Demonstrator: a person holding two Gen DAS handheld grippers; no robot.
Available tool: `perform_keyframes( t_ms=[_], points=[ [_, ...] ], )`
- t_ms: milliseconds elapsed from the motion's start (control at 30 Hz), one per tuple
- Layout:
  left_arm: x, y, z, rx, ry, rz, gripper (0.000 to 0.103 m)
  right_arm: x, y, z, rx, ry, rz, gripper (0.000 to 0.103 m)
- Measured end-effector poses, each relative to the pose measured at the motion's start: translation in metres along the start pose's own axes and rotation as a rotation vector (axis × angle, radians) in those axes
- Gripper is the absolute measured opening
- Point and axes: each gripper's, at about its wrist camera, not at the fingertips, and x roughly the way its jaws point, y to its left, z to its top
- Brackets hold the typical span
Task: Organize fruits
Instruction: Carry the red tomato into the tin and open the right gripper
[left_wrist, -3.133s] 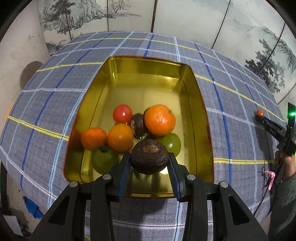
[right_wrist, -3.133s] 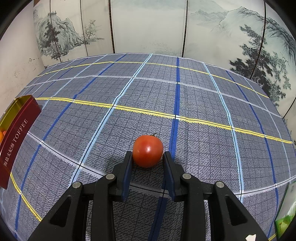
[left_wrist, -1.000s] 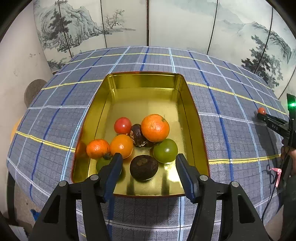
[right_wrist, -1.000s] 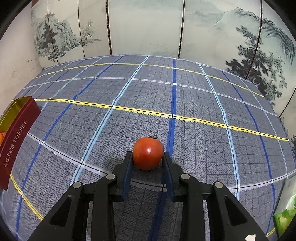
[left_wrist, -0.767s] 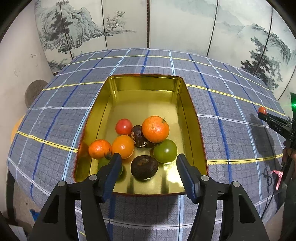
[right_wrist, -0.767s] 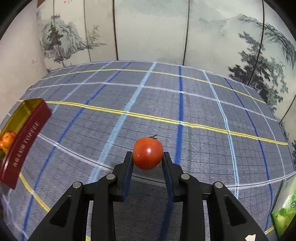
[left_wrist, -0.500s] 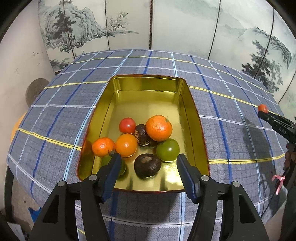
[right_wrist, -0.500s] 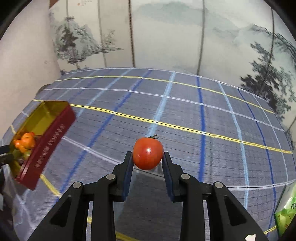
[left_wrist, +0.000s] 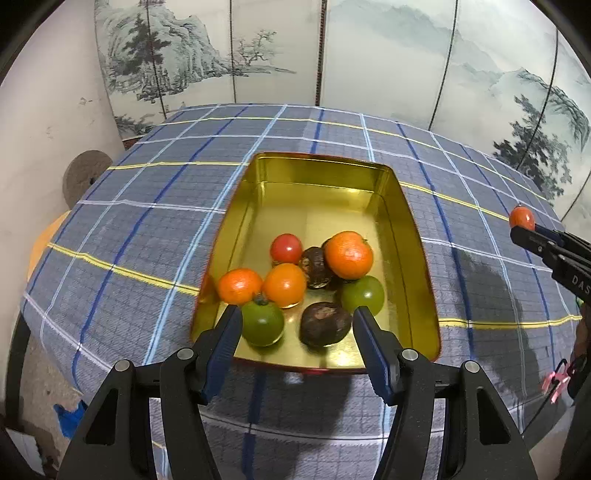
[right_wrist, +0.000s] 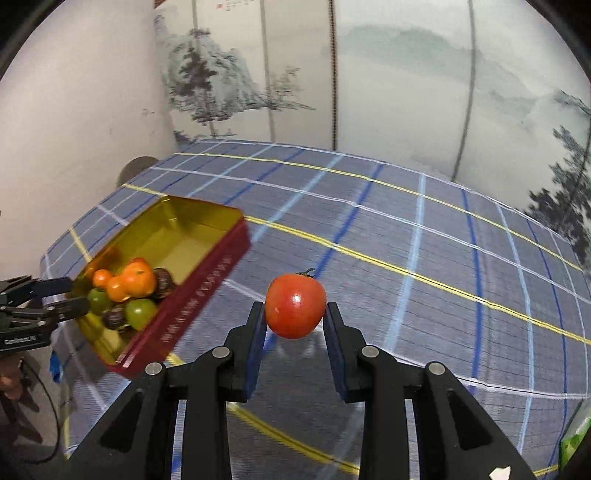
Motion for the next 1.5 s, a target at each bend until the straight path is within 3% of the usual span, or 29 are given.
perform_keyframes(
  t_ms=[467,667,1133,1500],
  points=[
    [-0.011,0.035,-0.005,-0.091,-0.020,0.018,0.063,0.006,0.078,0.005,-0.121,0.020,0.117,0.029],
    [-0.019,0.060,-0.007,-0.183,-0.056,0.009,0.064,0.011,0.102,0.002,-0.149,0.033,0.156,0.029],
    [-0.020,0.081,-0.013,-0.196,-0.044,0.097,0.064,0.040,0.149,-0.003,-0.206,0.107,0.238,0.029],
    [-0.018,0.081,-0.014,-0.183,-0.033,0.117,0.064,0.065,0.172,-0.001,-0.255,0.135,0.224,0.029]
  ],
)
